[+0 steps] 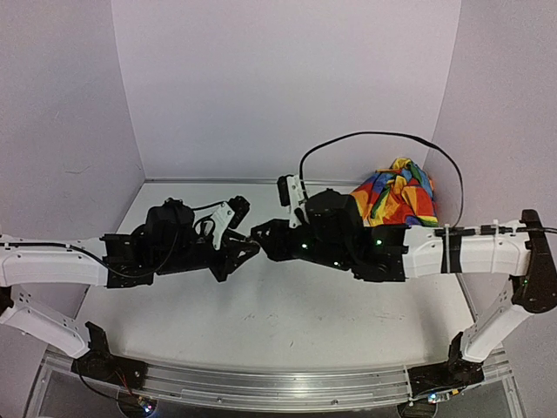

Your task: Paint the nails

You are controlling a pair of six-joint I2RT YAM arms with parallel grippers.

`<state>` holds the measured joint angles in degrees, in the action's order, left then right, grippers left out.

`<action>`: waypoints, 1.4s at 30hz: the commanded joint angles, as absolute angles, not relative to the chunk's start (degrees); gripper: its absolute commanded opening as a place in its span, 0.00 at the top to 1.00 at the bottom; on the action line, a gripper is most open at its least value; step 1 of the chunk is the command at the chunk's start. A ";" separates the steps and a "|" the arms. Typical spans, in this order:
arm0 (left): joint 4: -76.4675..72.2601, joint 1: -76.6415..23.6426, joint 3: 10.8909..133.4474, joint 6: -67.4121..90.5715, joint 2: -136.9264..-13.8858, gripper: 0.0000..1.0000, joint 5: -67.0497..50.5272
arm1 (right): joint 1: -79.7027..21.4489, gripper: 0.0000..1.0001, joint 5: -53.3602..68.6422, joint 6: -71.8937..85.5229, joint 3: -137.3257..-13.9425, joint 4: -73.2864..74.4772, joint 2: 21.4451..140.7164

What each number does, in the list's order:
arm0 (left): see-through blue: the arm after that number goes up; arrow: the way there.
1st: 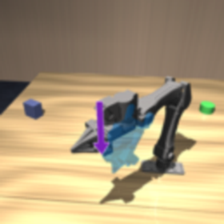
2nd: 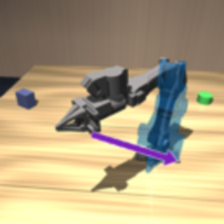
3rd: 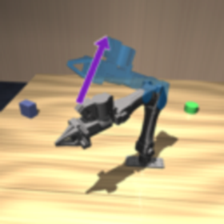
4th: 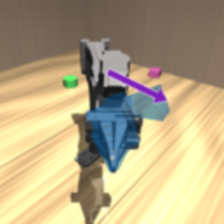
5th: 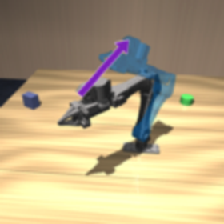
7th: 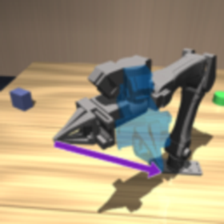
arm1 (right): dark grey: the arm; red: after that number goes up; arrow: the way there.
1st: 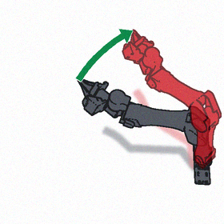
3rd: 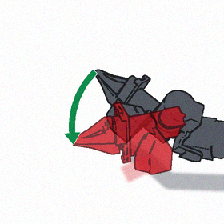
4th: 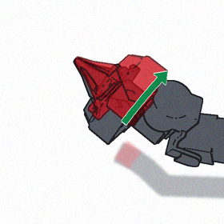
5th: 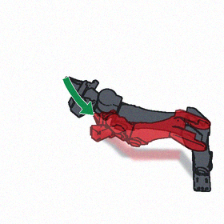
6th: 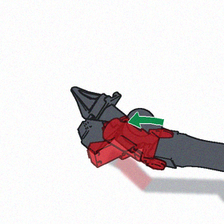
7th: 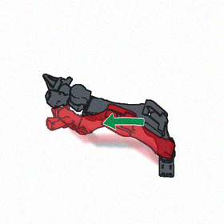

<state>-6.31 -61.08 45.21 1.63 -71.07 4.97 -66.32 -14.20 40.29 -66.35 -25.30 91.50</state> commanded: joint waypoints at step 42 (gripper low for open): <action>-2.67 -61.87 50.80 5.33 -69.87 1.00 12.51 | -65.97 0.42 -16.18 39.29 -78.44 -20.47 94.47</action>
